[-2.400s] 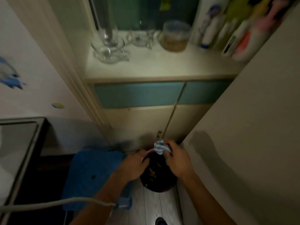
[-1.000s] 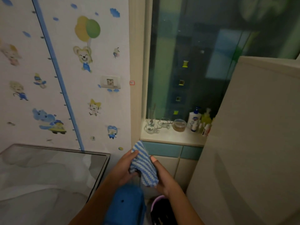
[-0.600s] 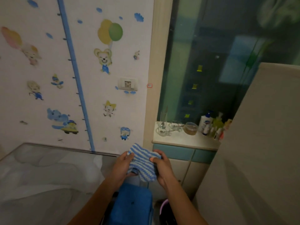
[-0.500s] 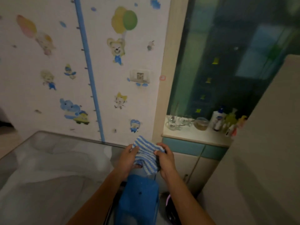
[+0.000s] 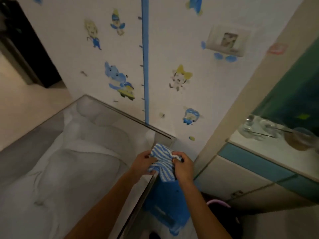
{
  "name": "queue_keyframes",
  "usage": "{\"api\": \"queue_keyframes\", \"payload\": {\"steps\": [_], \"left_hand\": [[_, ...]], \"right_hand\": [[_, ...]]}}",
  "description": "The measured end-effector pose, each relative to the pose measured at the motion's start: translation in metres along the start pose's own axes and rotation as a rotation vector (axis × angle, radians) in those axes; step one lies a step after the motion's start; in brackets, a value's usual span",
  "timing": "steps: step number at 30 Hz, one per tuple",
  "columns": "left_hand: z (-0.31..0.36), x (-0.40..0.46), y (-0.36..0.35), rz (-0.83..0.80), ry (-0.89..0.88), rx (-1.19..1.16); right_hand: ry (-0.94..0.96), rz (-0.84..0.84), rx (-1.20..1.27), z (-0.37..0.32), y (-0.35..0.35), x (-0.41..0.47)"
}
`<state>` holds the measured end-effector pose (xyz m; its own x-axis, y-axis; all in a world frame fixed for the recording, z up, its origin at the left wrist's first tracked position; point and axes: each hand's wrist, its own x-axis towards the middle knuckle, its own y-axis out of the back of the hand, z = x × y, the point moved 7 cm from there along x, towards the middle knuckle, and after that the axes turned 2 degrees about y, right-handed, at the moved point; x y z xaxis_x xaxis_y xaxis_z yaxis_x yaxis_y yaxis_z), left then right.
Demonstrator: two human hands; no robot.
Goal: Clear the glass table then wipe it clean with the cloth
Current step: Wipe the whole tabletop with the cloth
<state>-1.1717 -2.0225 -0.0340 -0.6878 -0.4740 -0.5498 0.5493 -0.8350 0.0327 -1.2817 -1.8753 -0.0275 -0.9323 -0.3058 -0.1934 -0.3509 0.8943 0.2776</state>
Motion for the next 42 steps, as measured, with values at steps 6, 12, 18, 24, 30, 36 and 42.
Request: {"api": "queue_keyframes", "payload": {"steps": [6, 12, 18, 24, 30, 36, 42], "left_hand": [[-0.022, 0.101, 0.025, 0.116, 0.032, 0.046], [-0.056, 0.200, 0.036, 0.201, 0.023, 0.065], [-0.091, 0.241, 0.053, 0.334, 0.070, 0.318], [-0.103, 0.227, 0.088, 0.524, -0.168, 1.046], [-0.140, 0.243, 0.106, 0.427, -0.195, 1.276], [-0.142, 0.245, 0.108, 0.491, -0.242, 1.316], [-0.142, 0.243, 0.107, 0.490, -0.271, 1.302]], "right_hand": [[-0.045, -0.058, -0.092, 0.040, -0.059, 0.091], [0.009, -0.085, -0.173, 0.079, -0.111, 0.166], [-0.077, -0.069, -0.226, 0.135, -0.135, 0.206], [0.412, -0.095, -0.829, 0.122, -0.165, 0.174], [0.368, -0.287, -1.148, 0.167, -0.202, 0.188], [0.494, -0.335, -1.141, 0.151, -0.227, 0.238], [0.499, -0.391, -1.143, 0.154, -0.233, 0.234]]}}
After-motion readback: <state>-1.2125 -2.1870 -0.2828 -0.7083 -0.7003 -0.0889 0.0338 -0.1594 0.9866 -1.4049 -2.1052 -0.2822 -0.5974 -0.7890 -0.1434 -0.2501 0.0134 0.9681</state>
